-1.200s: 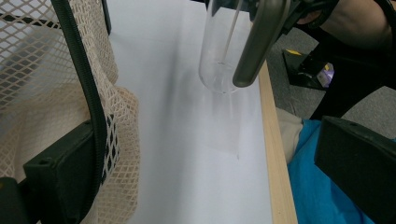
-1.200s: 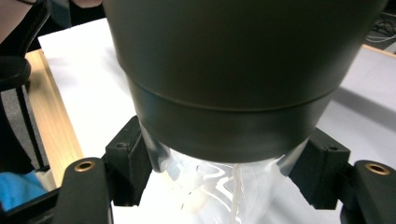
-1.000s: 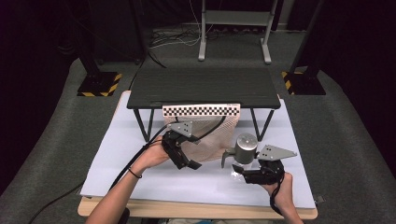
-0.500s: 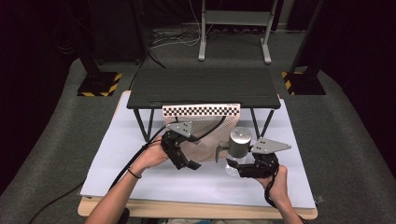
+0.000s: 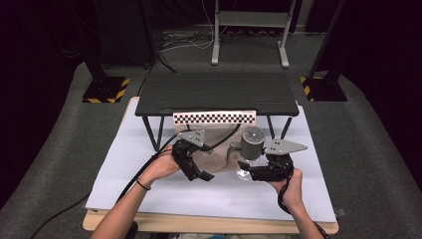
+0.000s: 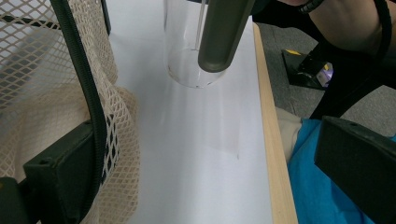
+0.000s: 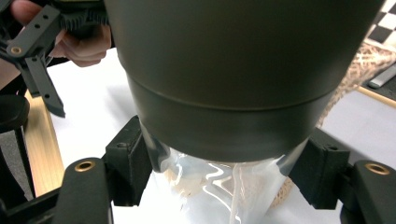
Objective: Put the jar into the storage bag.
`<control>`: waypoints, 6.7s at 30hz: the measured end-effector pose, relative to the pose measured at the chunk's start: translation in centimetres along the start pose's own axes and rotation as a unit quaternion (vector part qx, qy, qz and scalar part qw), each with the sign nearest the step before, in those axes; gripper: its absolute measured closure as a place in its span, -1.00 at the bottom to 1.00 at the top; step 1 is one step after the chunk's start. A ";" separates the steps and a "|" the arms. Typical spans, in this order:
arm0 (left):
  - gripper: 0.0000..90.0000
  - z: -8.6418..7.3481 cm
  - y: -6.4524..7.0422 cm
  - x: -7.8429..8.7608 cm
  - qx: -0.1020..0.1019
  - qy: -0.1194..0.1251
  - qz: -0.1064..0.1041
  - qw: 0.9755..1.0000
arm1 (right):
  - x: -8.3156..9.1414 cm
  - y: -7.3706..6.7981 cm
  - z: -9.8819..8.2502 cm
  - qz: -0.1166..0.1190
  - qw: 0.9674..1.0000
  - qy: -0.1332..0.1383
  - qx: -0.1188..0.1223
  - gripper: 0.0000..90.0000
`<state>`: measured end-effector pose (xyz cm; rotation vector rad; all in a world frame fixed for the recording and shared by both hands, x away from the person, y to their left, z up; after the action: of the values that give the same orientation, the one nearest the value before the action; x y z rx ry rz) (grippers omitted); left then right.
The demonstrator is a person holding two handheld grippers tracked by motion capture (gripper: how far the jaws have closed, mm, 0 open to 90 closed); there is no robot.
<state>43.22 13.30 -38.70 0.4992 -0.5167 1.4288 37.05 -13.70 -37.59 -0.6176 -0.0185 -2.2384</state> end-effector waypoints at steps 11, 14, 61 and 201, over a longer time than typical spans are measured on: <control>-1.00 0.0 0.1 0.0 -0.002 -0.001 0.001 1.000 | -0.7 -0.4 1.3 0.008 1.000 0.011 0.004 -0.34; -1.00 0.0 0.1 0.0 -0.004 -0.002 0.001 1.000 | -0.9 -0.5 1.8 0.013 1.000 0.016 0.003 -0.34; -1.00 -0.1 0.5 0.0 -0.008 -0.006 0.014 1.000 | -1.4 -1.4 8.4 0.016 0.998 0.054 0.018 -0.34; -1.00 0.0 4.6 6.8 -0.040 0.019 0.104 0.994 | -0.3 0.1 6.2 0.006 0.996 -0.048 0.072 -0.90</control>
<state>39.11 19.02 -34.43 0.3608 -0.6068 1.6055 39.96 -12.31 -32.28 -0.6449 -0.2218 -2.1715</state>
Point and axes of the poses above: each handheld gripper's, and its own axes: x roughly backward along the jaws, z roughly out of its top, y roughly to its right, the point moved 1 cm from there along -x, roughly forward along the jaws, and after that the axes turned 10 degrees about -x, right-handed, at the moved point
